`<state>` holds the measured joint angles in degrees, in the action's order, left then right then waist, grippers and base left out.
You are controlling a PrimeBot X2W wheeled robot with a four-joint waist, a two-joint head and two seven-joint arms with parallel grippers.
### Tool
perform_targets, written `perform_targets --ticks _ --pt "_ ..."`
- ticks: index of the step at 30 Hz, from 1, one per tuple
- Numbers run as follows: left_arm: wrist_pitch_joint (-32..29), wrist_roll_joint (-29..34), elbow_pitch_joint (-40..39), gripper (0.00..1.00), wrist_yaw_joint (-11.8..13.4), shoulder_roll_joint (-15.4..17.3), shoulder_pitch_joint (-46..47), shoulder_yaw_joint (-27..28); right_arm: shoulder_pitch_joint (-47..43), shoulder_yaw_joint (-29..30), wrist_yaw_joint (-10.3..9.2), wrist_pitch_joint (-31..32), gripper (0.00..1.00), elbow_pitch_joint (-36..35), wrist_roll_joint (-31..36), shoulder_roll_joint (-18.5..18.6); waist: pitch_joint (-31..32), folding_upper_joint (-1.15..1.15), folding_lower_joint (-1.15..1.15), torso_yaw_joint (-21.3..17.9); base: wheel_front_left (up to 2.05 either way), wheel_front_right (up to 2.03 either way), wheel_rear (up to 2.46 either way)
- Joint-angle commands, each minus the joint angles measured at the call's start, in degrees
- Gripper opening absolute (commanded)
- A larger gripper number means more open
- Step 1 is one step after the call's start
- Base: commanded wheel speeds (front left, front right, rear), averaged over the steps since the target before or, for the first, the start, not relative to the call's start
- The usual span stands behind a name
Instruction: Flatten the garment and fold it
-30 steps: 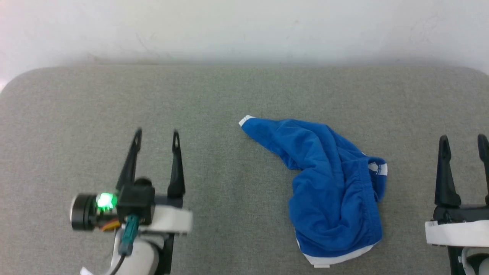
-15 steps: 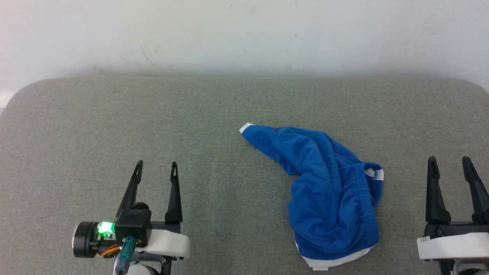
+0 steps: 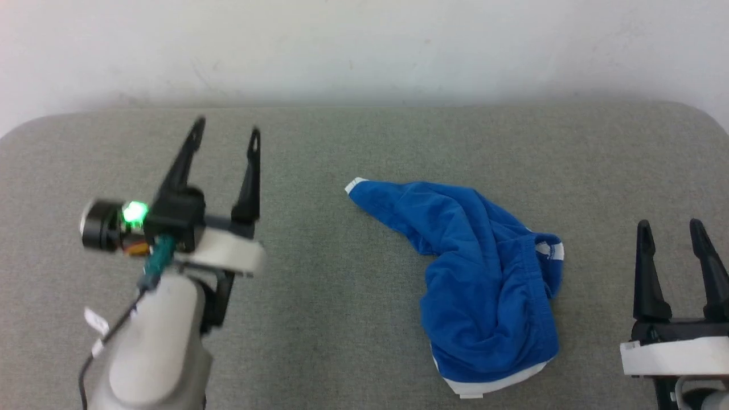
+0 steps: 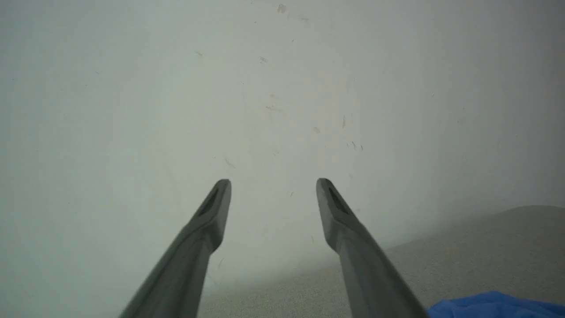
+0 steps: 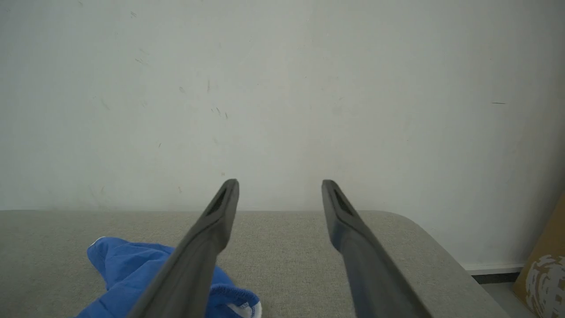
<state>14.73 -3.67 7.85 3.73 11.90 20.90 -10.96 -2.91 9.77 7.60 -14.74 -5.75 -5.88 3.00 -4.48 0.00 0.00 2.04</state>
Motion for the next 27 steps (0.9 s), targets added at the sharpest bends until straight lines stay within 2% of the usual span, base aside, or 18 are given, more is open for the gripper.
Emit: perform_targets --ticks 1,7,10,14,16,19,23,27 --pt "0.3 -0.1 0.9 1.0 -0.5 0.5 2.0 0.4 1.0 -0.1 -0.11 -0.3 1.0 -0.4 0.3 -0.1 -0.9 0.0 0.0 -0.7 0.0 0.0 0.0" --pt "0.3 -2.3 12.0 1.0 -8.0 0.0 18.4 -1.5 2.8 -0.2 -0.11 -0.3 1.0 -1.1 0.7 -0.1 -3.9 0.0 0.0 -2.3 0.0 0.0 0.0" --pt "-1.7 -3.0 18.8 1.0 -10.2 -0.2 25.7 -4.7 3.5 -0.3 -0.11 -0.3 1.0 -1.2 0.8 -0.1 -5.4 0.0 0.0 -3.2 0.0 0.0 0.0" --pt "-7.7 -5.1 26.8 1.0 -11.1 -0.7 33.8 -10.6 4.6 -0.6 -0.11 -0.3 1.0 -1.2 0.7 -0.1 -7.3 0.0 0.0 -4.7 0.0 0.0 0.0" --pt "-11.9 -9.2 29.7 1.0 -11.2 -1.0 36.9 -15.8 5.2 -0.6 -0.11 -0.3 1.0 -1.3 0.5 -0.1 -8.2 0.0 0.0 -5.5 0.0 0.0 0.0" --pt "-20.2 -17.2 32.3 1.0 -11.2 0.4 40.8 -25.3 6.0 -0.7 -0.11 -0.3 1.0 -1.4 0.3 -0.1 -9.6 0.0 0.0 -6.8 0.0 0.0 0.0" --pt "-31.4 -28.5 31.9 1.0 -11.2 4.5 45.2 -36.8 7.1 -1.3 -0.11 -0.3 1.0 -1.5 -0.1 -0.1 -11.7 0.0 0.0 -9.0 0.0 0.0 0.0" --pt "-41.4 -38.3 29.8 1.0 -11.2 9.3 48.7 -46.0 8.2 -1.5 -0.11 -0.3 1.0 -1.6 -0.7 -0.1 -14.0 0.0 0.0 -11.0 0.0 0.0 0.0"
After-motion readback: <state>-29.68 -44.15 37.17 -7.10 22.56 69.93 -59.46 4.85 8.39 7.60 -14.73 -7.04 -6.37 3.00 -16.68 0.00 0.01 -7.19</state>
